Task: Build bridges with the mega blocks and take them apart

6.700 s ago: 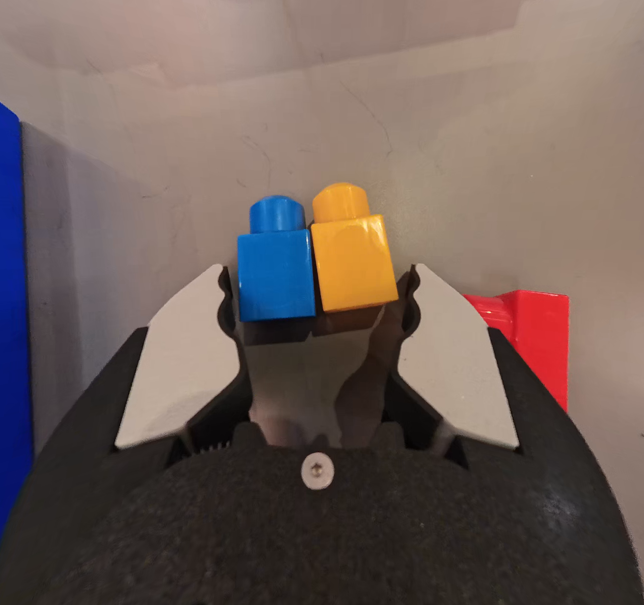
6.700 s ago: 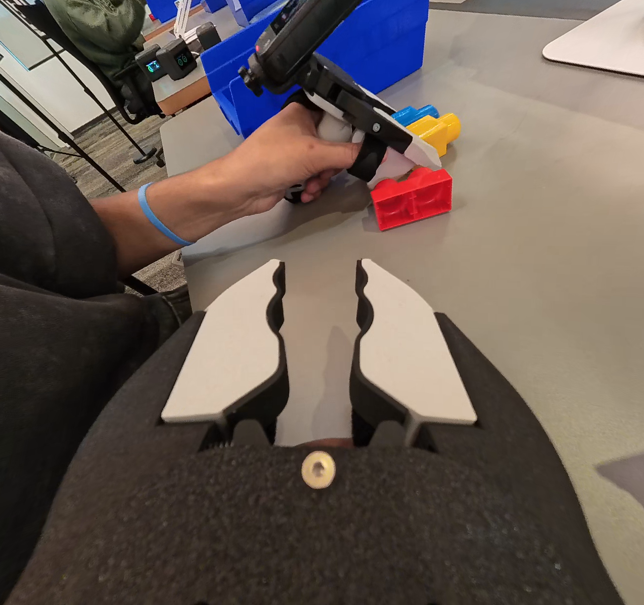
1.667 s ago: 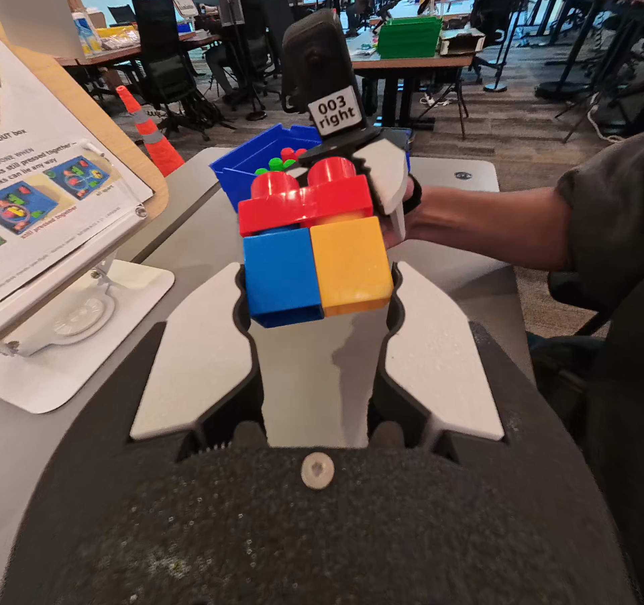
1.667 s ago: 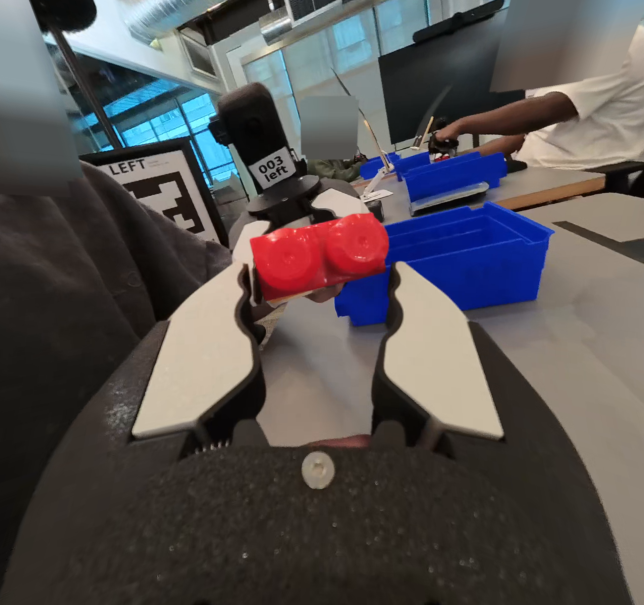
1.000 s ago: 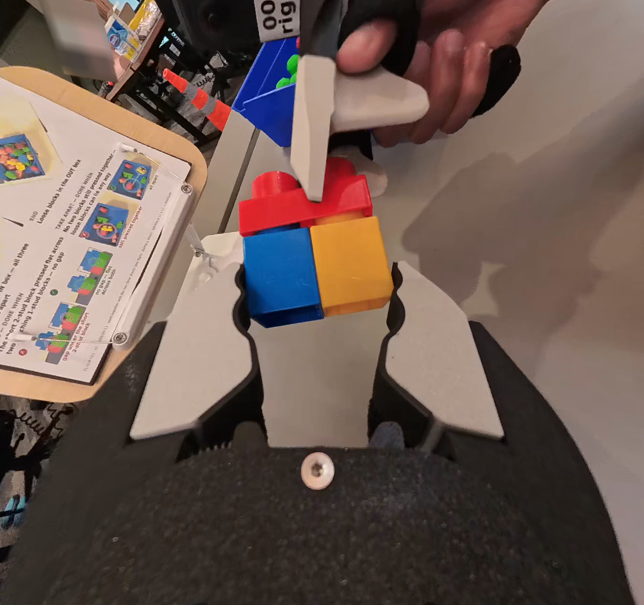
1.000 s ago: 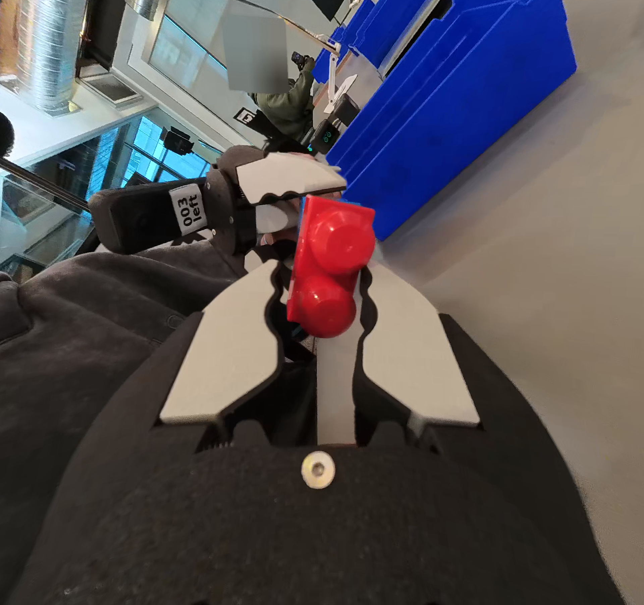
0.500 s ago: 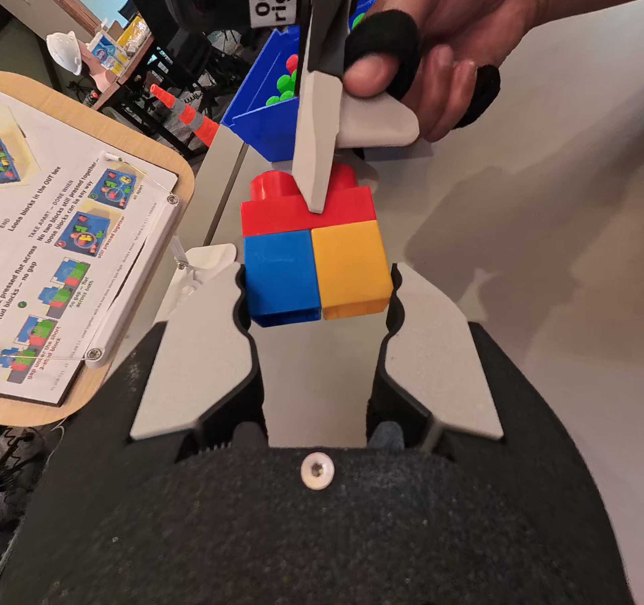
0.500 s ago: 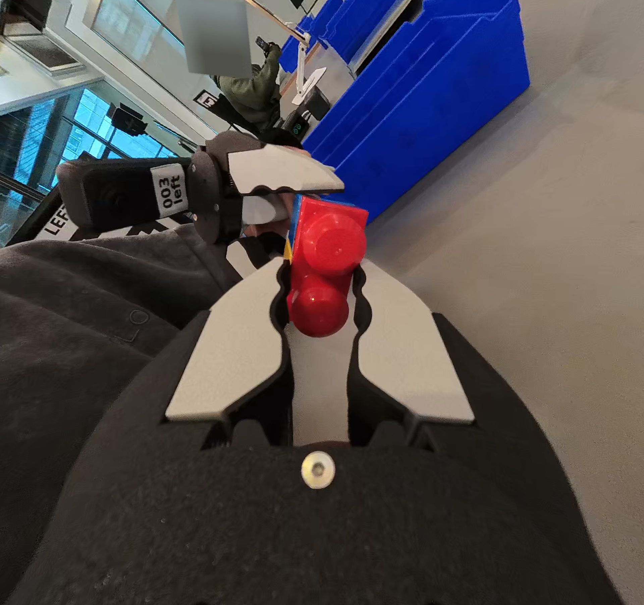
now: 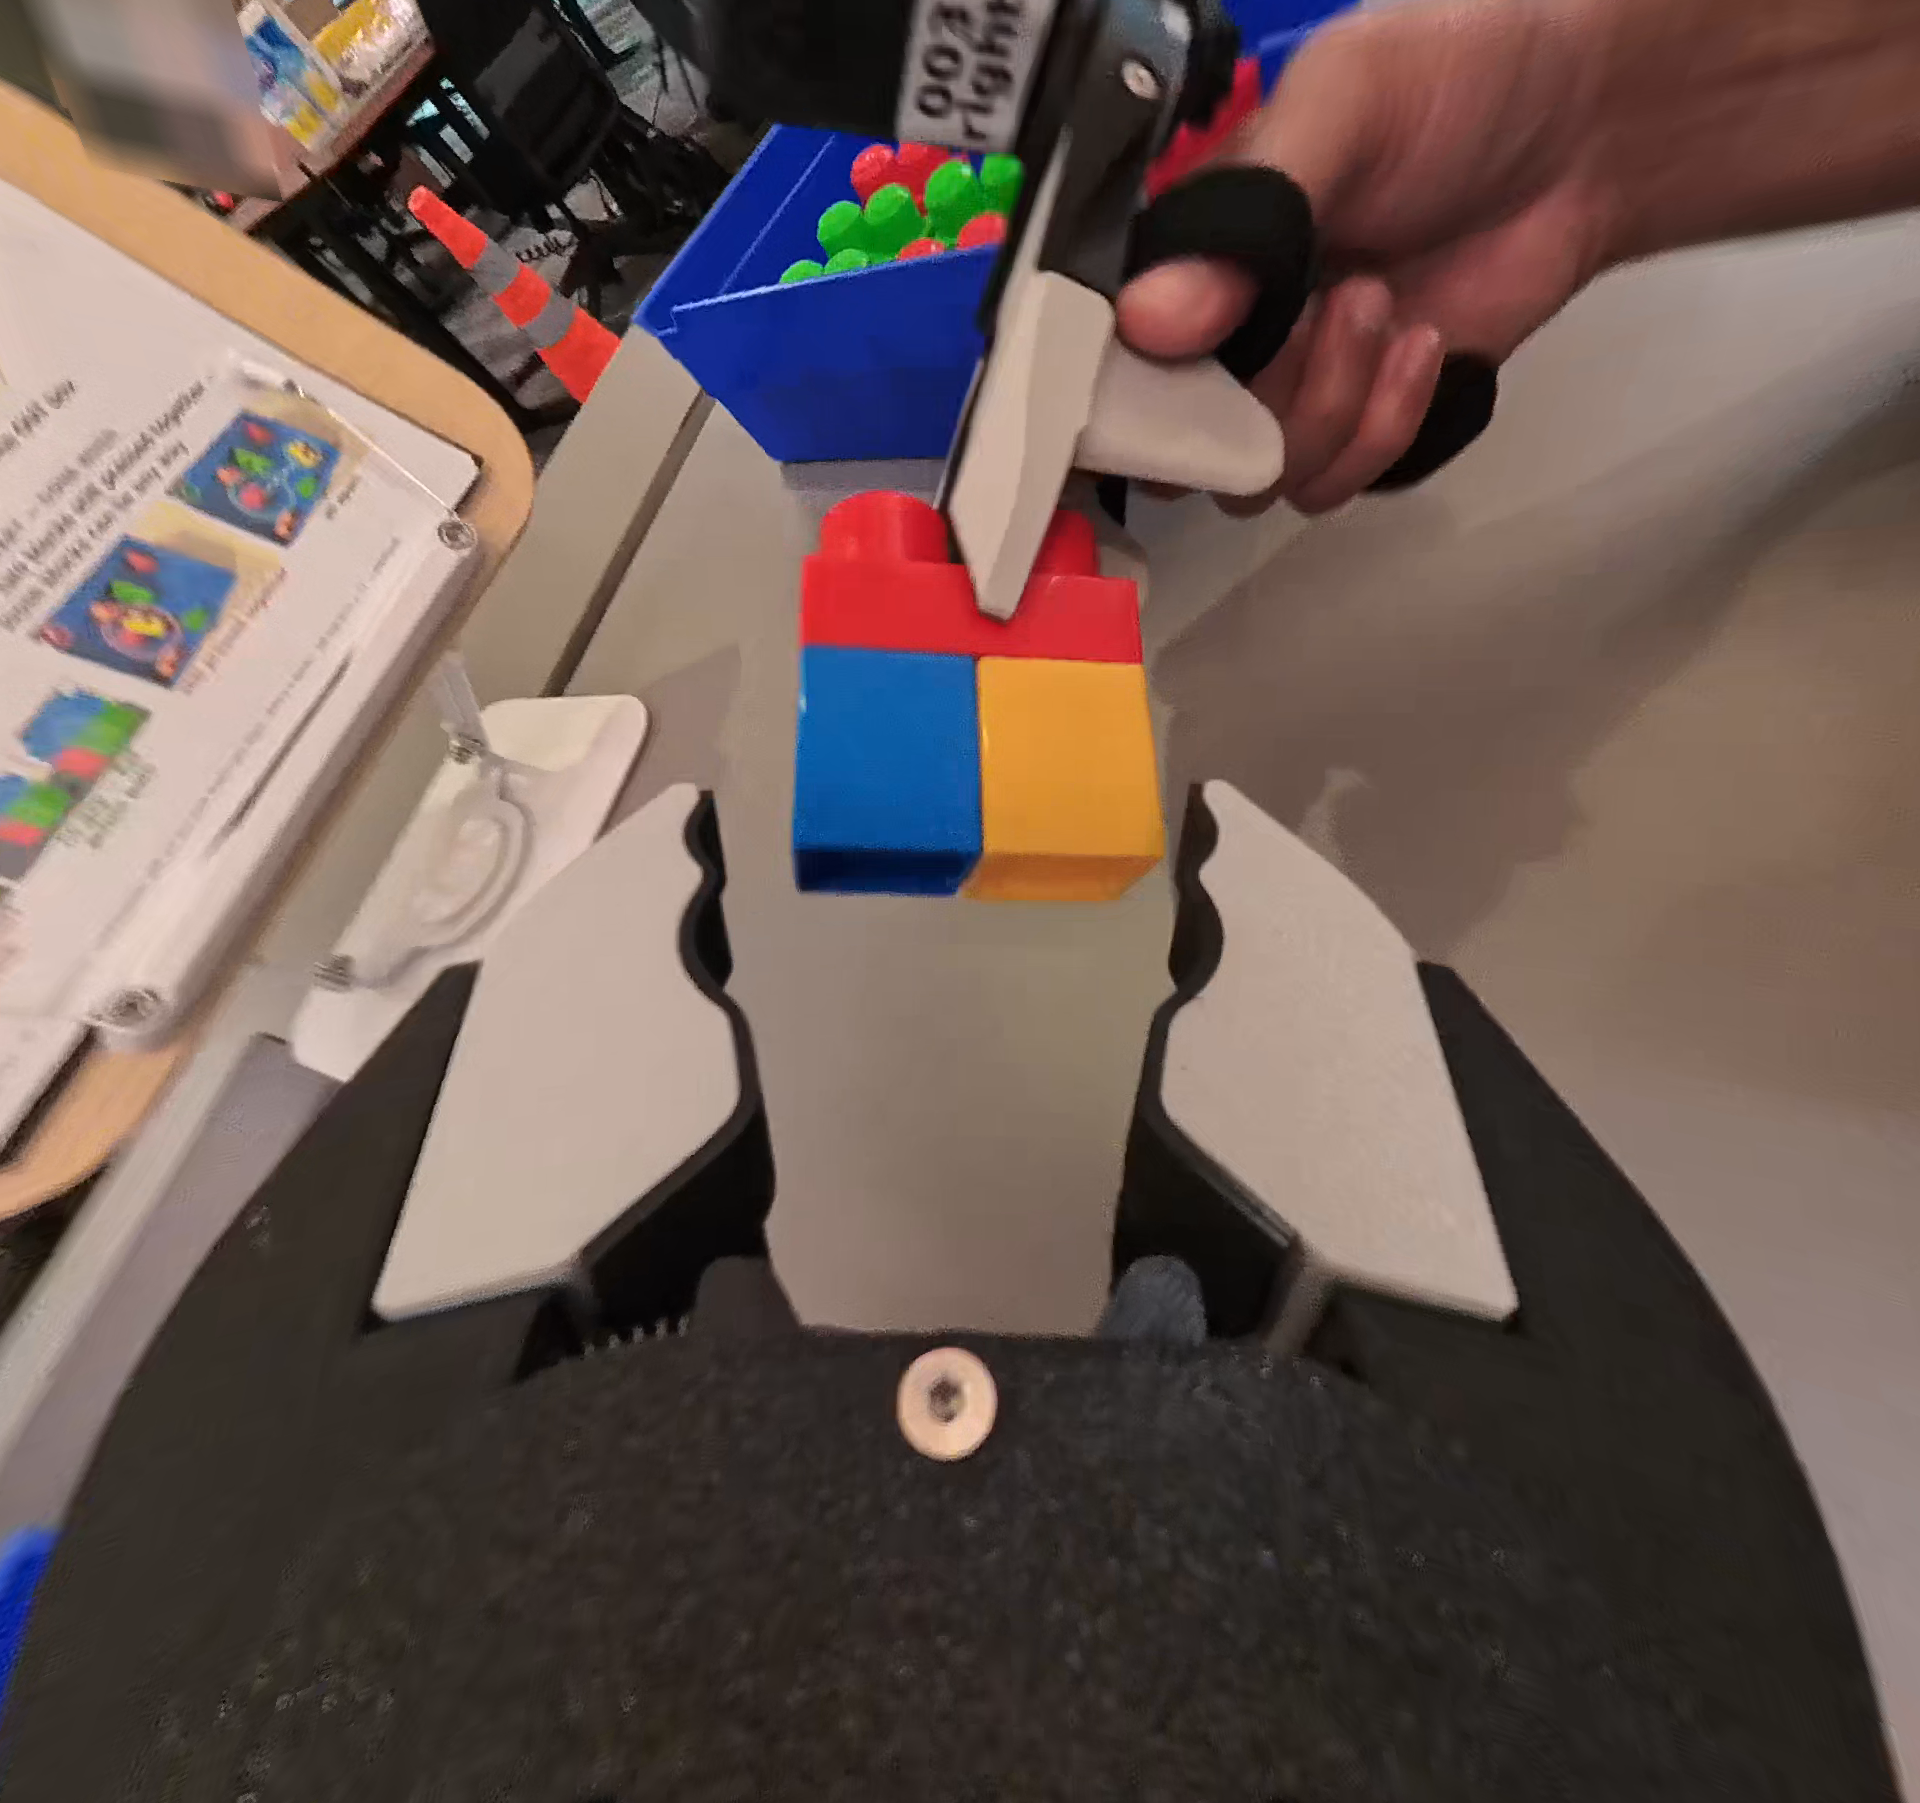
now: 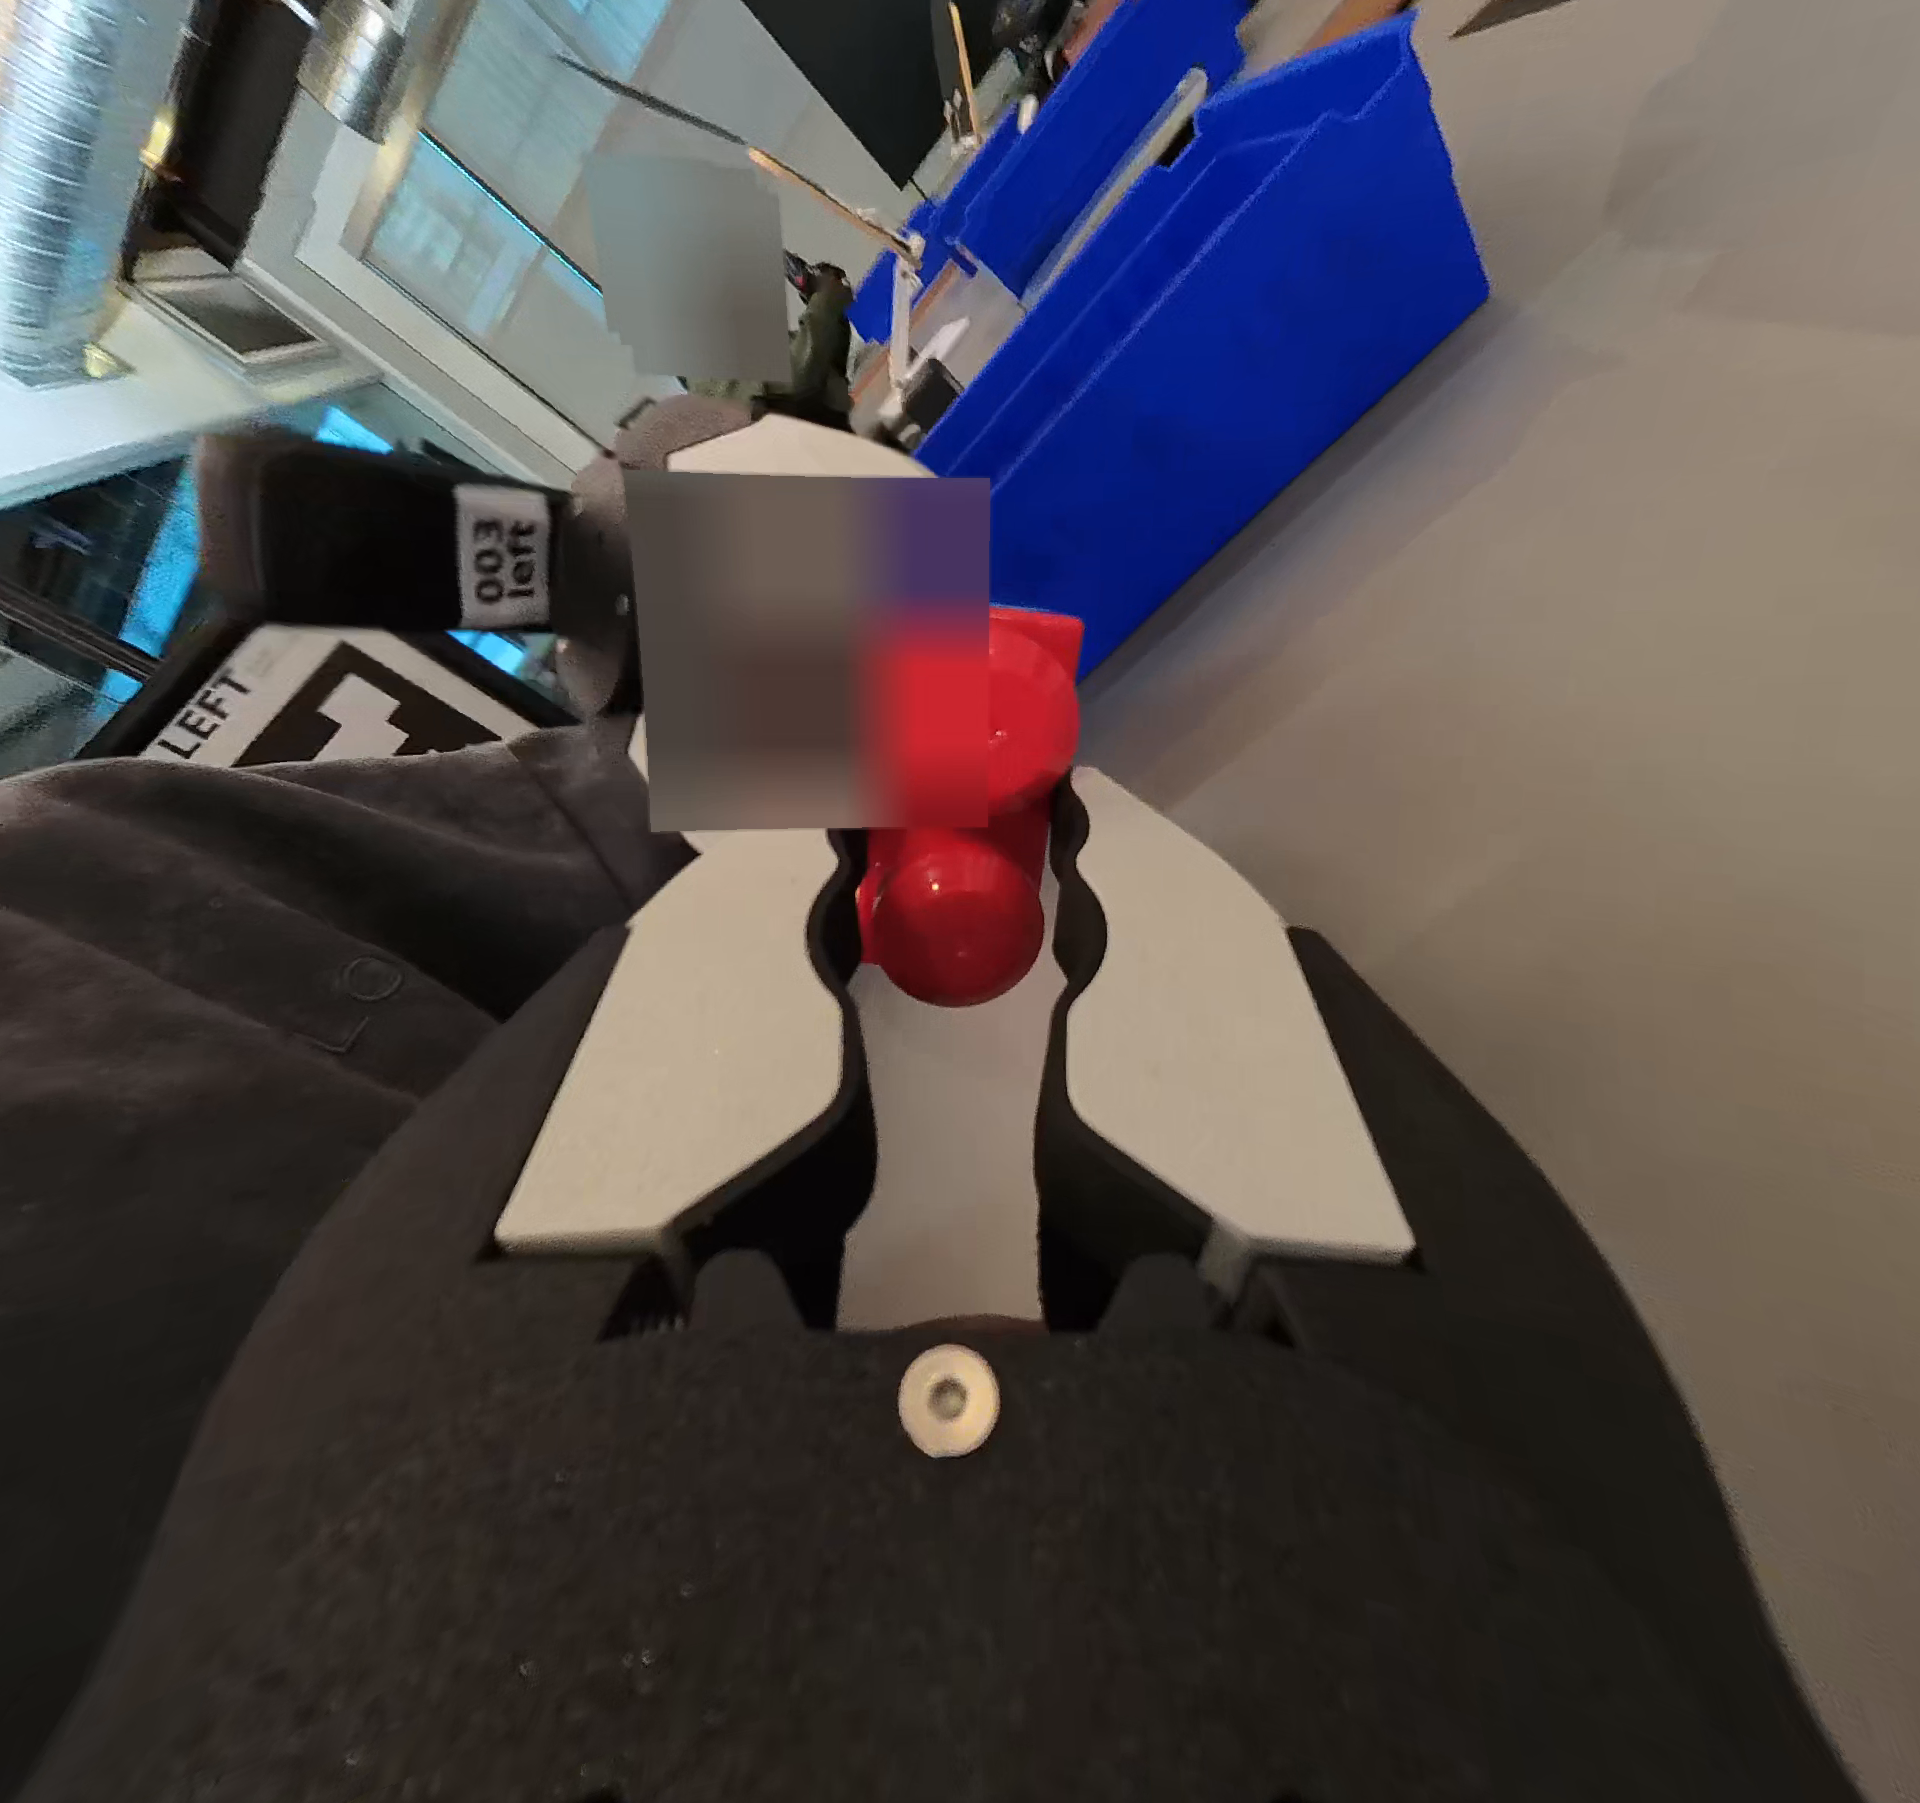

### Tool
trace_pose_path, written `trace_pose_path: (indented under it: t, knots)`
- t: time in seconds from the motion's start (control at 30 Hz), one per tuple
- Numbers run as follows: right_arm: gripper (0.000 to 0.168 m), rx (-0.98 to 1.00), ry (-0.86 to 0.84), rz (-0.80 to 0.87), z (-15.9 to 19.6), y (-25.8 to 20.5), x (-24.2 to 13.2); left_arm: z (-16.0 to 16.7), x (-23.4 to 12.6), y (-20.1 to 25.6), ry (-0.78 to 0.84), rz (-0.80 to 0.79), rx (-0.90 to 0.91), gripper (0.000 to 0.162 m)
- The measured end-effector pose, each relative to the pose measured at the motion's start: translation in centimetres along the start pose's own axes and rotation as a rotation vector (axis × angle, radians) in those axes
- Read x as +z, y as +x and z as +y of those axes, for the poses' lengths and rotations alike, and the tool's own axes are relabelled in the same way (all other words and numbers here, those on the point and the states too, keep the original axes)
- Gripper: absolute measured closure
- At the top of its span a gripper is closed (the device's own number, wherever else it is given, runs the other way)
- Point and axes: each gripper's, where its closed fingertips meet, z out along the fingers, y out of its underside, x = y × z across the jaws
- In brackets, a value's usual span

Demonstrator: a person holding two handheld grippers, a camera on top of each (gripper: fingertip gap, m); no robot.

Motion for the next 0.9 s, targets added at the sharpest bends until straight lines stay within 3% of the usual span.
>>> trace_pose_path:
  t: [0.13,0.23,0.4,0.5,0.67,0.9]
  knots:
    - [0.134,-0.094,0.107,-0.058,0.8,-0.6,-0.7,0.2,-1.3,0.2,0.089,0.082,-0.339,0.081]
    - [0.134,-0.227,0.201,-0.059,1.0,-1.7,-0.7,0.0,-1.3,1.6,0.19,0.24,-0.657,0.08]
    - [0.134,-0.392,0.18,-0.02,3.4,-2.4,0.0,-1.1,-2.8,2.6,0.4,0.374,-0.914,0.097]
    - [0.134,-0.436,0.18,-0.044,4.2,-3.3,0.3,-0.8,-3.2,3.4,0.426,0.401,-0.955,0.107]
    - [0.134,-0.496,0.147,-0.073,5.3,-3.8,0.6,-0.4,-3.2,5.0,0.395,0.38,-0.869,0.128]
    - [0.135,-0.484,0.084,-0.095,6.2,-3.9,0.8,-0.3,-3.4,5.9,0.378,0.381,-0.797,0.13]
